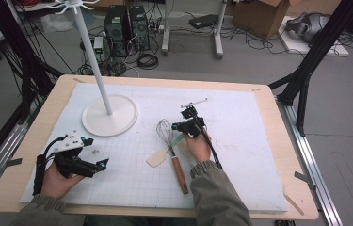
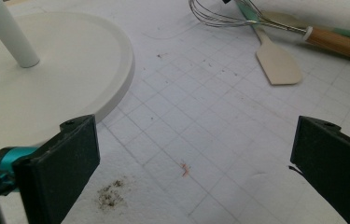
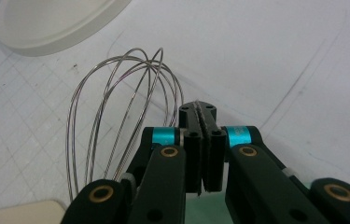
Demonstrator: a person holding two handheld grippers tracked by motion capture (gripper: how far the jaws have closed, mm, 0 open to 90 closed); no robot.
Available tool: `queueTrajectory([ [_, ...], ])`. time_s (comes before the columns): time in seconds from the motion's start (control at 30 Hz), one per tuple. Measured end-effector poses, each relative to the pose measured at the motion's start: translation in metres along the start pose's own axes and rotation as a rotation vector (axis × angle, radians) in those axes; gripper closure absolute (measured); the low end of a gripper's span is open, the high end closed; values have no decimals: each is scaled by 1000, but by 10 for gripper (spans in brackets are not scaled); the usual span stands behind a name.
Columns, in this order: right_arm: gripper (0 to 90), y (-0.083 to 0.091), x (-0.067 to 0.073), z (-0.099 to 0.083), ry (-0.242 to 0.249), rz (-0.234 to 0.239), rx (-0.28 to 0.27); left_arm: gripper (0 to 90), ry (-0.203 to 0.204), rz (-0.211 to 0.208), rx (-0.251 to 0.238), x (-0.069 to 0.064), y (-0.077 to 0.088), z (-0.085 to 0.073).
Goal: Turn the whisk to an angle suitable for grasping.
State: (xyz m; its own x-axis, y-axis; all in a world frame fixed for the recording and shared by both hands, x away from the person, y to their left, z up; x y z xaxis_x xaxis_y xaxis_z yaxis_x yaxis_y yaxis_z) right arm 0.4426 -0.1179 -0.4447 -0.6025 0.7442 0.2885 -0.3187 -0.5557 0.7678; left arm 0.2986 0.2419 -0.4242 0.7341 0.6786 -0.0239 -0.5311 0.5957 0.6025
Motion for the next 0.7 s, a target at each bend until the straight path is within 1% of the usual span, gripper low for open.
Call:
queueTrajectory([
  [0.1,895,-2,0,0,0,15,-4,17,-5,0,5,1,0,0],
  [0.17,895,-2,1,0,-1,25,-4,17,0,-1,0,0,0,0],
  [0.2,894,-3,2,0,7,35,-4,17,0,-2,1,0,0,0],
  [0.27,895,-4,3,0,9,38,-1,17,-2,-2,2,0,-1,0],
  [0.33,895,-5,4,0,13,51,0,17,-8,-2,6,0,-1,0],
  [0.7,895,-6,9,3,30,73,-7,17,-10,-3,6,0,0,1],
])
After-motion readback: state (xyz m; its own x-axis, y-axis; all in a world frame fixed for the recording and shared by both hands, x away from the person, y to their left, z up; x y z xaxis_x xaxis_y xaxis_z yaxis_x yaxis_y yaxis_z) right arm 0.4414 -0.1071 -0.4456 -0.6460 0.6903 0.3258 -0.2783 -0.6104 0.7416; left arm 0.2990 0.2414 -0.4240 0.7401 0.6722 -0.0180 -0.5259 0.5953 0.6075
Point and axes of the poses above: each handheld gripper's, and its own axes: y roughly backward along the jaws, z roughly out of its top, x roughly to its left, the point moved 2 cm from there along -y, roughly forward along the jaws, and after that the axes turned 6 degrees about x, right-handed, at the moved point
